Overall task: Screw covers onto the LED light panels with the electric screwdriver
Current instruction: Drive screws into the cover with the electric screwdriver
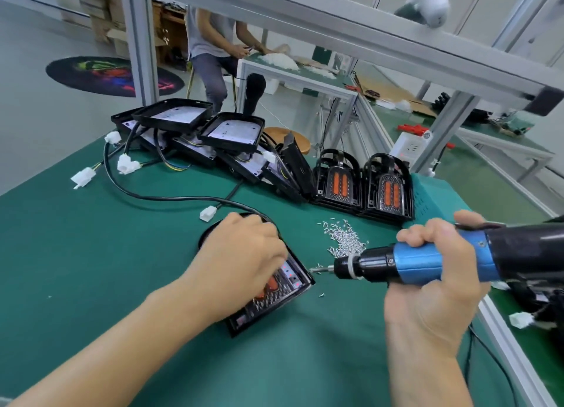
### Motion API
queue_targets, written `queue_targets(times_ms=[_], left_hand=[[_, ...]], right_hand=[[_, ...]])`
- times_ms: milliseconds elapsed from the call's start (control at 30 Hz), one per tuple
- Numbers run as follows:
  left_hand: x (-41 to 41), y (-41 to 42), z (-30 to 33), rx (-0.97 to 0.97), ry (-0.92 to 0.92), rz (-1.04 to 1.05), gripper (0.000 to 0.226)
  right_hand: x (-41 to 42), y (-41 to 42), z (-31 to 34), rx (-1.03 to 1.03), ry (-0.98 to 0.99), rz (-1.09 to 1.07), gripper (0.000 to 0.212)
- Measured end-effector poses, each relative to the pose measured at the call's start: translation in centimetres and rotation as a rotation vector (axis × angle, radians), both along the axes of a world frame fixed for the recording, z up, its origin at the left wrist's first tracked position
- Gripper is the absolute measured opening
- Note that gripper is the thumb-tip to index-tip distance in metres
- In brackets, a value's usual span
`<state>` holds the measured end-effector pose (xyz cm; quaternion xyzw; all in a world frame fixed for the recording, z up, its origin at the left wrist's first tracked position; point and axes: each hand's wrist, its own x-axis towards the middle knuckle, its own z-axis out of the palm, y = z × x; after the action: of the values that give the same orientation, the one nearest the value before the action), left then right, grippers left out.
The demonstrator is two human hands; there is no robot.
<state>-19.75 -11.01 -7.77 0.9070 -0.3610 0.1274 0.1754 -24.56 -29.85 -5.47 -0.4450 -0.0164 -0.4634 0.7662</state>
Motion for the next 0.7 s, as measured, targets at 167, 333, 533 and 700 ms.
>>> queue_targets(times_ms=[167,333,533,700], left_hand=[[-2.0,5.2,-2.9,-0.201,0.055,0.243,0.043],[-2.6,6.5,-5.6,-0.328,0.522,0.604,0.053],[-0.9,5.5,-6.3,-0.554,0.748,0.643,0.078],[0.2,4.5,-5.8,-0.574,0.754,0.658,0.078]], right_hand=[[-0.9,0.8,1.1,-0.021,-0.033,0.071,0.023],[-1.1,3.2,0.7,-0.031,0.010,0.275,0.024],[-0.6,5.8,-0.3,-0.093,0.093,0.386,0.025],[-0.1,6.5,-0.9,-0.178,0.137,0.369,0.028]])
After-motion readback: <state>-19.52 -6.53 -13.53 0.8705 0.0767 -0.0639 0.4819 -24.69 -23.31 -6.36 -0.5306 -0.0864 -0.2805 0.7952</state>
